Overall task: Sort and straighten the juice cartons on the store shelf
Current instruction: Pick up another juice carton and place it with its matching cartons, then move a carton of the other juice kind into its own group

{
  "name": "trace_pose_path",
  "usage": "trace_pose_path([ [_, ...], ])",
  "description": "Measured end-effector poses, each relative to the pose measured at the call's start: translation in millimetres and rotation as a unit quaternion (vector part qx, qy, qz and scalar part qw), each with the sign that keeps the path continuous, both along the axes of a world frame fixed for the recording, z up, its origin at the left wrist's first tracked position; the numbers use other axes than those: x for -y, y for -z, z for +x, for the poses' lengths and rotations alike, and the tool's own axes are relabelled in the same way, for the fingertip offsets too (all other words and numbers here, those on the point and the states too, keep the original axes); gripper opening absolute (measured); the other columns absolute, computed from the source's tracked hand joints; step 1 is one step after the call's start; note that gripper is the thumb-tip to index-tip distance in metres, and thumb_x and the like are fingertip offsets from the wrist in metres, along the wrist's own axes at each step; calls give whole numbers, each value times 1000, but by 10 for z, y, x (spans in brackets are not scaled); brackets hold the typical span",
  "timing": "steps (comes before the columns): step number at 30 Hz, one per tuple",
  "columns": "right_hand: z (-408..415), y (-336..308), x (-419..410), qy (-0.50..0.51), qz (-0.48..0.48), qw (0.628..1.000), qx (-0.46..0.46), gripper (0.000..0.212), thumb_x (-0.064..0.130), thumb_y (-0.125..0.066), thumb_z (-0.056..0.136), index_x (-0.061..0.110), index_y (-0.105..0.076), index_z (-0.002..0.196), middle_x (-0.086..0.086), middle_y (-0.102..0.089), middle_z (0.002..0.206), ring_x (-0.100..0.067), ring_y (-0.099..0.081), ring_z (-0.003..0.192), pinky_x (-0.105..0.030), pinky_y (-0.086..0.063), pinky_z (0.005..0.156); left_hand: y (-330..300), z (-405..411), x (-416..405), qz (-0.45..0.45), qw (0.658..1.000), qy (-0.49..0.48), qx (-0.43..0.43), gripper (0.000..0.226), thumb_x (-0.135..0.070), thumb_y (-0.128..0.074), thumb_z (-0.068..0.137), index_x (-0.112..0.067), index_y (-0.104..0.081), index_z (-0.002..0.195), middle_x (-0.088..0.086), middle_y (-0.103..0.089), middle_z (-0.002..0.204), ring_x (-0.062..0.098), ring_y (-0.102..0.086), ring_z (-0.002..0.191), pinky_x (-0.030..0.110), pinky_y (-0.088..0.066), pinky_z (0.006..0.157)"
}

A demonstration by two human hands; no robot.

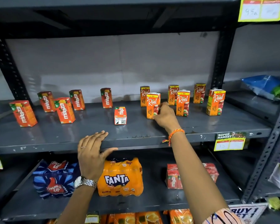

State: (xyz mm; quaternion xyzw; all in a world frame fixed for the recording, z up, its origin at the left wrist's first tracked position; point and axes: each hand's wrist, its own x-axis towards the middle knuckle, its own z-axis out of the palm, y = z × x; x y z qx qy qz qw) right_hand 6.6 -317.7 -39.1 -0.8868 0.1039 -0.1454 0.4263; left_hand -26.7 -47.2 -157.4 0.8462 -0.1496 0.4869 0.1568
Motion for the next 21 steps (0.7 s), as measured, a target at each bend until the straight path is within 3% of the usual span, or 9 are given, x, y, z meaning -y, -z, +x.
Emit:
trace_pose_path([
  [3, -103, 36, -48, 62, -45, 994, 79, 64, 12, -81, 80, 3, -44, 132, -16, -57, 131, -34, -55, 126, -46, -47, 107, -3, -23, -47, 23, 1000, 6, -2, 64, -60, -56, 84, -10, -68, 122, 6, -70, 124, 25, -65, 116, 45, -40, 106],
  [5, -249, 104, -191, 137, -31, 968, 209, 54, 8, -82, 75, 14, -50, 119, -10, -62, 114, -28, -61, 109, -40, -55, 89, -6, -17, -135, 53, 998, 20, -4, 58, -58, -49, 93, -14, -63, 129, 2, -67, 130, 22, -62, 120, 41, -37, 109],
  [7, -365, 153, -418, 146, -2, 949, 278, 42, 9, -80, 78, 23, -51, 104, -2, -65, 97, -18, -64, 90, -24, -54, 69, -21, -14, -225, 95, 995, 24, -11, 56, -55, -42, 98, -17, -58, 136, 0, -63, 137, 20, -58, 125, 39, -35, 111],
  [8, -372, 168, -551, 122, -1, 953, 278, 32, 15, -78, 82, 23, -53, 101, -1, -67, 93, -15, -65, 85, -18, -50, 65, -22, -8, -264, 113, 993, 20, -12, 56, -54, -40, 99, -17, -56, 138, 0, -61, 139, 20, -57, 127, 38, -34, 112],
  [10, -313, 166, -782, 65, -36, 969, 237, 18, 31, -70, 90, 15, -63, 96, -4, -71, 88, -17, -66, 79, -24, -50, 65, -26, 13, -354, 113, 993, 7, -11, 57, -52, -42, 98, -15, -56, 138, 2, -61, 140, 21, -57, 128, 39, -33, 113],
  [14, -74, 77, -1039, 16, -82, 987, 136, 34, 31, -60, 96, 2, -63, 79, -22, -73, 89, -39, -69, 87, -33, -47, 66, -29, 82, -716, 43, 999, -12, -11, 55, -50, -45, 97, -14, -57, 136, 3, -60, 141, 23, -55, 130, 42, -34, 112],
  [17, 56, 67, -1179, 5, -88, 994, 69, 33, 34, -60, 95, 2, -62, 86, -25, -72, 102, -43, -67, 97, -33, -43, 70, -48, 125, -1045, 23, 999, -22, -8, 53, -48, -44, 97, -13, -58, 135, 4, -60, 140, 25, -54, 130, 45, -38, 109],
  [21, 106, 25, -1429, 20, -114, 992, 50, 38, 35, -60, 93, -2, -68, 101, -23, -71, 110, -41, -68, 101, -36, -51, 78, -38, 191, -1463, 7, 999, -48, 1, 51, -46, -42, 98, -12, -61, 130, 5, -63, 137, 27, -55, 129, 45, -38, 109],
])
